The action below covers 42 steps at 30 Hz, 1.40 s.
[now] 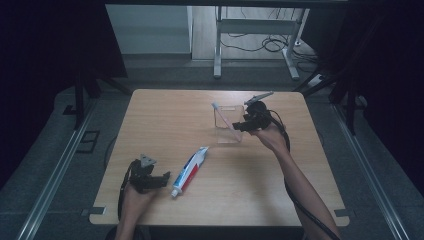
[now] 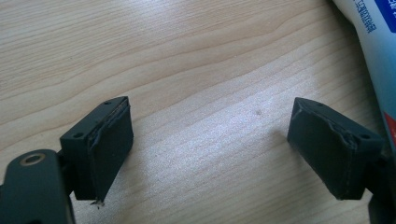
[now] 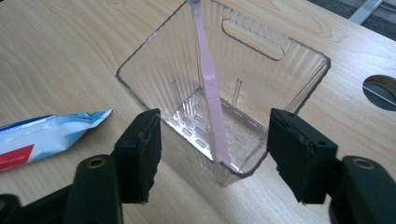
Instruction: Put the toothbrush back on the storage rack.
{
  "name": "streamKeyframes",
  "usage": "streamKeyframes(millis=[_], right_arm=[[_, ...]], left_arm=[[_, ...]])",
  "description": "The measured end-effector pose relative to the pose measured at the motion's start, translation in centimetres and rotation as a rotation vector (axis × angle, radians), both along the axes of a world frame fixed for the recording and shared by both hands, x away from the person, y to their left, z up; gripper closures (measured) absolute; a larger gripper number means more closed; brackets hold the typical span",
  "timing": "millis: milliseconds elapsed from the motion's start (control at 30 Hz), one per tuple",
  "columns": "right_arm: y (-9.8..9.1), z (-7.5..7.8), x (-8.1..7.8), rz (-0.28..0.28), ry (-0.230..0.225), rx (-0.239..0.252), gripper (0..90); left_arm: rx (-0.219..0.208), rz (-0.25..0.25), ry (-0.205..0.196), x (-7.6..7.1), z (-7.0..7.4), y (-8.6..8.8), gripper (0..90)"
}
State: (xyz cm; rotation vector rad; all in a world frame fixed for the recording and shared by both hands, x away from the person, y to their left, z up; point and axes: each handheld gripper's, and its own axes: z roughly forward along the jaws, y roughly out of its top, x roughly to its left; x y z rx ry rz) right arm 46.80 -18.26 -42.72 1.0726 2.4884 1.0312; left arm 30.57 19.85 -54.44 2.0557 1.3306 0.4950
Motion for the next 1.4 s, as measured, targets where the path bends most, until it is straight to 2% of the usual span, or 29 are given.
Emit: streamKeyframes(millis=[167, 600, 1033, 1400], right_arm=[[-0.4, 0.1, -0.7, 0.010, -0.016, 0.020, 28.1], [-1.4, -0.2, -2.5, 0.027, -0.027, 0.024, 14.7], [-2.5, -0.8, -4.6, 0.044, -0.033, 0.042, 10.6], [-3.5, -1.8, -6.6, 0.053, -0.037, 0.017, 8.6]], left_arm=[[0.000, 0.000, 0.000, 0.0, 0.0, 0.0, 14.4], [0.000, 0.000, 0.000, 0.0, 0.0, 0.0, 14.4], [0.000, -0.001, 0.001, 0.0, 0.0, 0.0, 14.4], [0.001, 0.001, 0.001, 0.0, 0.0, 0.0, 14.1]])
